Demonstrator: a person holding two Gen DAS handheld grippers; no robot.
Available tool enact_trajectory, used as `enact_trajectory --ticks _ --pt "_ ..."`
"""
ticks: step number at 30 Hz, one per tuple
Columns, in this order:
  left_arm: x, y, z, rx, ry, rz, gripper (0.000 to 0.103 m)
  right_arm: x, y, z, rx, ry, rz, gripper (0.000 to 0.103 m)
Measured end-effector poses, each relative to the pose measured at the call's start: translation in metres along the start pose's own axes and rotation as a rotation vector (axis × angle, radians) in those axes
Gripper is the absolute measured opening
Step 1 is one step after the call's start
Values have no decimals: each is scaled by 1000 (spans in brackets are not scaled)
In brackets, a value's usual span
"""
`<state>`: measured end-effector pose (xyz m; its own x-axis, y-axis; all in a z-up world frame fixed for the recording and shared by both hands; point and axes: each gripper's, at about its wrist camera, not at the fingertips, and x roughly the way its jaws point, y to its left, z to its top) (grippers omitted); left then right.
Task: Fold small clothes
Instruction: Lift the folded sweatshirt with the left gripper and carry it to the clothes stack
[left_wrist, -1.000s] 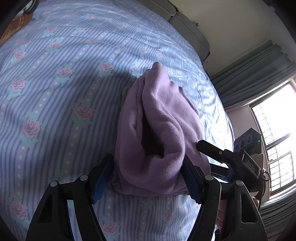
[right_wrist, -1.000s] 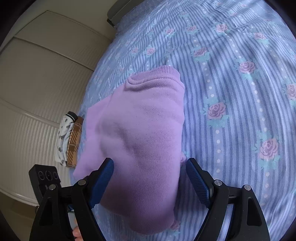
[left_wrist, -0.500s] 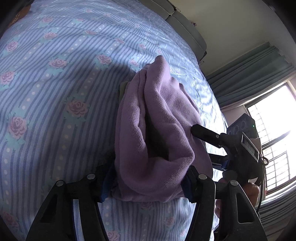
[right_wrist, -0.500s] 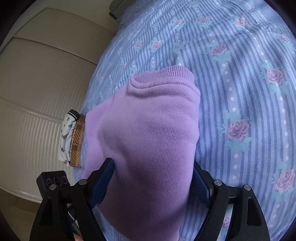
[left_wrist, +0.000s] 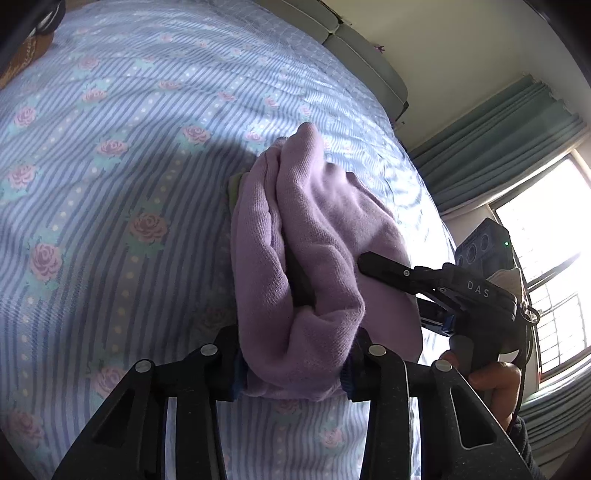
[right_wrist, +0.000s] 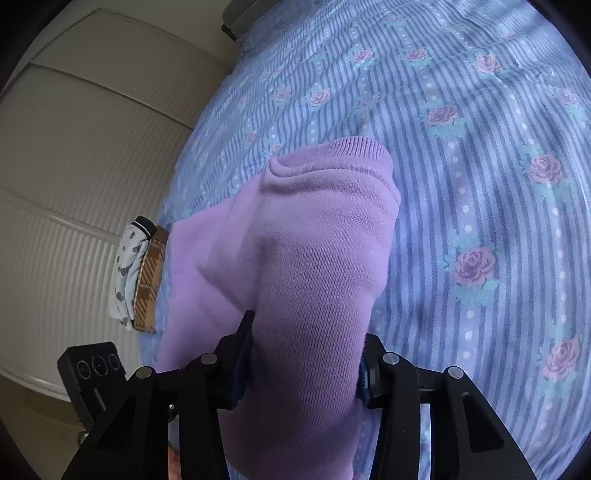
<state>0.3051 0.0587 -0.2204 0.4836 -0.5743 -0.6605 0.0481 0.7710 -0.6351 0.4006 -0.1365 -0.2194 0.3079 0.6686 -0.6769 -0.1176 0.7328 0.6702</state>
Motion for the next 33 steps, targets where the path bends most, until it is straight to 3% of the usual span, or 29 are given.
enact_trajectory --ticks 13,19,27,33 --pt "-71 -23 9 49 -55 -31 37 -45 68 -17 -75 -65 19 41" --pt "-130 -18 18 66 -122 -20 37 -48 133 -18 -138 -88 45 41" --pt "-233 36 52 31 -233 38 37 -5 239 -12 -241 -67 112 41" --pt "-307 92 94 32 -313 126 37 59 338 -7 -299 -57 188 41"
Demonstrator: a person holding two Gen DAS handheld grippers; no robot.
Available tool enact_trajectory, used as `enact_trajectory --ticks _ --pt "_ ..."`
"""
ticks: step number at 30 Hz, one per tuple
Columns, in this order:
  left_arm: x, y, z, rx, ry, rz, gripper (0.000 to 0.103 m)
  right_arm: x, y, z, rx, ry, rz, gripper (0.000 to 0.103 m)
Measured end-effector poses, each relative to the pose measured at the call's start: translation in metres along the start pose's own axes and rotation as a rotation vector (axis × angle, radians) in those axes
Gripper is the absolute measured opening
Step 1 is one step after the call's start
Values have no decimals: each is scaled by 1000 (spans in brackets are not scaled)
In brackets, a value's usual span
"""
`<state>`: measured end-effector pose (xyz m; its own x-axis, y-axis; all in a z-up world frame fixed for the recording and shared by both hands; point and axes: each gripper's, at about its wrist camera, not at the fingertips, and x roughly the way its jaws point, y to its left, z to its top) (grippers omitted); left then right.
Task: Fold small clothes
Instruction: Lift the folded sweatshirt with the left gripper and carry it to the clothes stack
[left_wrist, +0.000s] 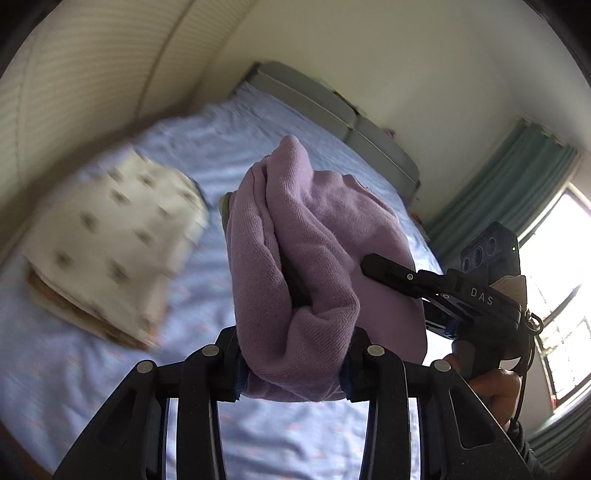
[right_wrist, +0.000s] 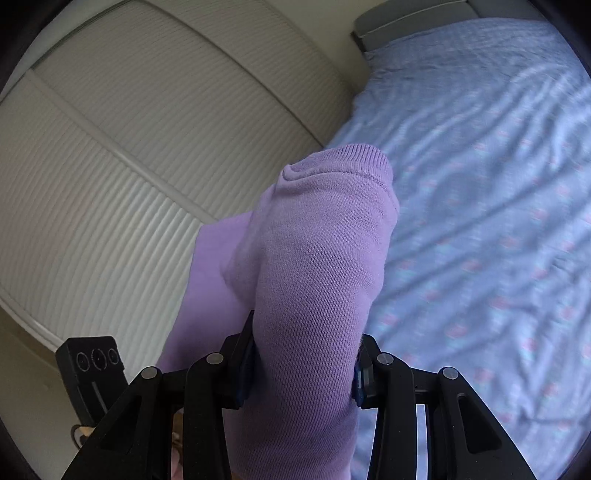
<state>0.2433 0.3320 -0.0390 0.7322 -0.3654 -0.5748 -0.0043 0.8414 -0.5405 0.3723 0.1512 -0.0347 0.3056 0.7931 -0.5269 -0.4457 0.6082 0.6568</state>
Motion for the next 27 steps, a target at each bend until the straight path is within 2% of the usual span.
enact_trajectory --ticks 5,8,12,16,20,25,27 --pt "-24 61 53 -4 -50 45 38 67 46 27 -10 -5 64 41" --pt "-24 91 77 6 -58 66 38 112 74 44 -17 -19 74 41" --pt "-18 130 93 -11 -44 77 38 154 77 48 13 -8 84 41" --pt "4 163 95 -38 -12 79 38 189 68 41 50 8 65 41" --pt "29 188 77 -67 31 88 39 210 49 33 91 43 31 41" --pt "44 193 55 -75 26 113 42 224 29 20 86 66 -30 43" --pt "47 190 53 -56 29 136 44 226 27 20 77 68 -45 47"
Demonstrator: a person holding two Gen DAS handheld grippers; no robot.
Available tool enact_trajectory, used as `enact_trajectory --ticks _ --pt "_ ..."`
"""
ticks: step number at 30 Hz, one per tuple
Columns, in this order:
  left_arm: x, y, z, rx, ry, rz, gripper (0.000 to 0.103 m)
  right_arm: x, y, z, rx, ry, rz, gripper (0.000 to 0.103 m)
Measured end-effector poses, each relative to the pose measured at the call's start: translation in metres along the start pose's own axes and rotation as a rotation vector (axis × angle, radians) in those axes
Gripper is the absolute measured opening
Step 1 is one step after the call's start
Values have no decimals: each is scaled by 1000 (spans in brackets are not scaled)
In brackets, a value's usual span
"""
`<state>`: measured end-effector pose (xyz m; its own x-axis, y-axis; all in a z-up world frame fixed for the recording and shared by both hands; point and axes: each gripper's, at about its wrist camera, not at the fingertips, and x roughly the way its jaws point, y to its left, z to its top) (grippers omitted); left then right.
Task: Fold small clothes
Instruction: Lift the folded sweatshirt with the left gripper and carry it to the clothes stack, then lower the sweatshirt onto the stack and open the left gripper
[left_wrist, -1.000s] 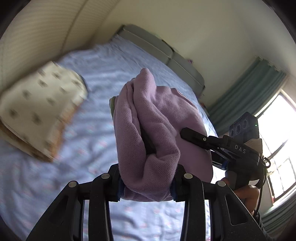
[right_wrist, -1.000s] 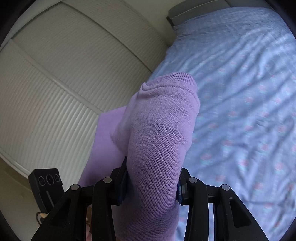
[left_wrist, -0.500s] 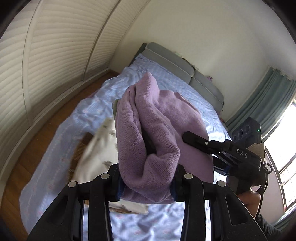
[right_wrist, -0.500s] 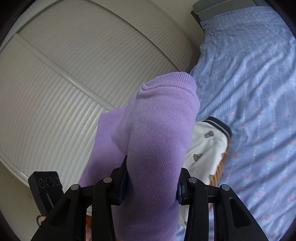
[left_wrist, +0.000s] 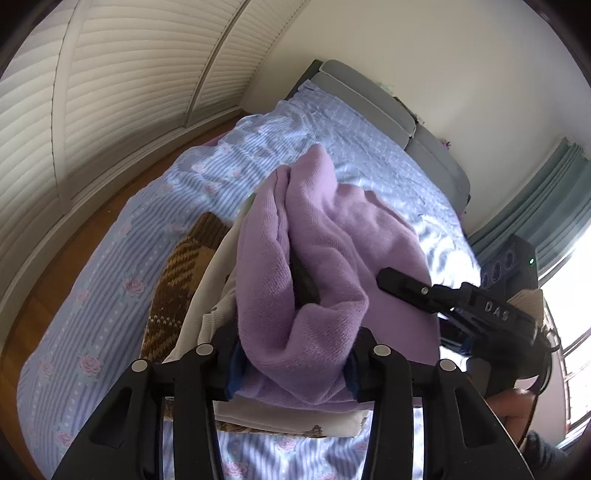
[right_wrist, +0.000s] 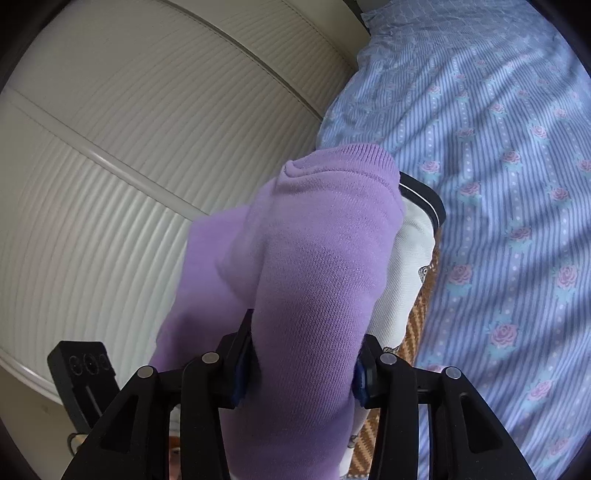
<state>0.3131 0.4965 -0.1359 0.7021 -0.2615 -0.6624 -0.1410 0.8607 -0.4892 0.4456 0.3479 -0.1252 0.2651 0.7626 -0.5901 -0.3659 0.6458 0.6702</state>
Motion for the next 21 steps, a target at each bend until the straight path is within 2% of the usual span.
enact_trajectory --ticks 2,5,7,8,9,11,13,15,18,21 --pt "-1 -6 -1 28 -3 46 51 0 1 -1 -9 2 -16 50" --pt "-13 -15 -3 59 -27 87 55 -4 4 -3 -45 6 -50 62" --pt "-29 -25 -6 102 -80 144 60 -14 7 -3 -93 -17 -90 71" --pt "-39 -32 -10 132 -113 177 65 -22 9 -4 -127 -43 -118 79" --pt "-50 -41 -14 165 -152 216 68 -33 11 -4 -158 -75 -137 82" --pt "-68 -63 -26 238 -233 247 76 -53 16 -3 -229 -146 -140 82" --pt "-73 -80 -33 307 -280 252 84 -69 25 -3 -330 -193 -98 83" --pt "-74 -101 -42 391 -325 251 85 -76 38 -4 -463 -214 -73 85" --pt "-59 -115 -47 453 -326 224 88 -73 56 -10 -674 -210 -72 85" --pt "-39 -106 -43 421 -291 218 86 -59 65 -13 -817 -173 -76 85"
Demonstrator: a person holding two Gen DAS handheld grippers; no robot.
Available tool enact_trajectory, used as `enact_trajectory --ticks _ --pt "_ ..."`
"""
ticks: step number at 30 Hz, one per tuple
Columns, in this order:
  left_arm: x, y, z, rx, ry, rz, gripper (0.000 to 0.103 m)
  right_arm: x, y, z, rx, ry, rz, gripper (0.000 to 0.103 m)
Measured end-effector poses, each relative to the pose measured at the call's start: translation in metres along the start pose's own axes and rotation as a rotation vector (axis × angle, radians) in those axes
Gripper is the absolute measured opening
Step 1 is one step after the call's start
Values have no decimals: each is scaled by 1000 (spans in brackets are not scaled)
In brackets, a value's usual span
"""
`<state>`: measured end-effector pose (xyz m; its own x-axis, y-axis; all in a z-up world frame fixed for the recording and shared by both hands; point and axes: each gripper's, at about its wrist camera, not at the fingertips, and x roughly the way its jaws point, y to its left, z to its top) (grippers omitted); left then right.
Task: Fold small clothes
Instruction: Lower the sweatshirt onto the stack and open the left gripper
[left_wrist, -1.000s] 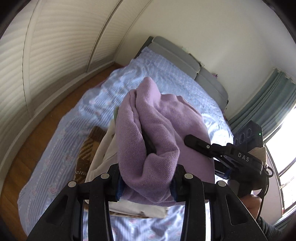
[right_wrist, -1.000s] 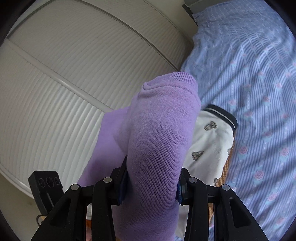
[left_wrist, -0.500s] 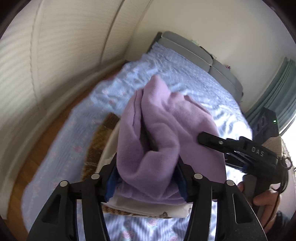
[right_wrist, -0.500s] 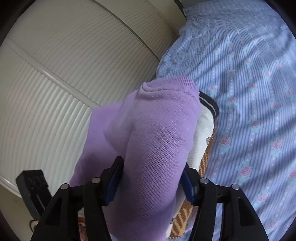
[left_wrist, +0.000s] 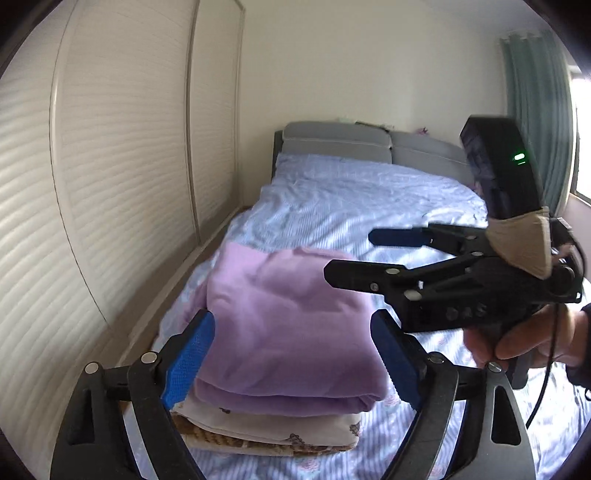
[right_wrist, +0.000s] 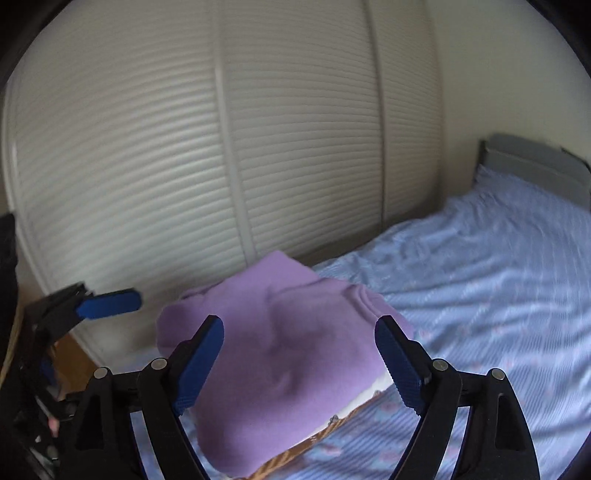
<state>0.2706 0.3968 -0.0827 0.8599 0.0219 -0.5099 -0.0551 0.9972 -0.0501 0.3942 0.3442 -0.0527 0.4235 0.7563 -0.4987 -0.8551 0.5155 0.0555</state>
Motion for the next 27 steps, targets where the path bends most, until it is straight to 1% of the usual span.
enact_trajectory --ticks 2,3,6,8,11,12,14,16,17,20,22,25,27 --pt "11 7 -4 -34 23 -32 87 10 0 -2 -39 25 9 85" --pt "15 8 -7 -34 28 -29 88 17 -1 -3 -46 41 14 85" --pt "24 4 -13 5 36 21 89 35 -1 -7 -82 82 25 85" --pt "31 8 -16 6 48 36 94 47 -1 -10 -103 108 31 85" --pt "39 16 -20 -36 56 27 98 58 -5 -12 -73 140 48 85" --pt "40 16 -22 -44 61 32 98 62 -7 -14 -56 153 49 85" --pt "46 18 -27 -55 72 42 103 65 -4 -19 -31 178 46 85" --pt "47 19 -30 -75 70 35 103 68 -5 -23 -18 185 38 85" --pt "45 17 -29 -72 67 43 103 67 -5 -24 -13 182 32 85" --pt "31 10 -20 -58 64 64 101 54 0 -21 -13 157 0 85" --pt "16 2 -13 -34 47 83 101 36 5 -16 -18 126 -33 85" --pt "-17 -15 -4 -13 11 89 101 -7 10 -8 -4 64 -73 85" --pt "-43 -33 3 6 -3 104 101 -42 16 -6 8 39 -111 85"
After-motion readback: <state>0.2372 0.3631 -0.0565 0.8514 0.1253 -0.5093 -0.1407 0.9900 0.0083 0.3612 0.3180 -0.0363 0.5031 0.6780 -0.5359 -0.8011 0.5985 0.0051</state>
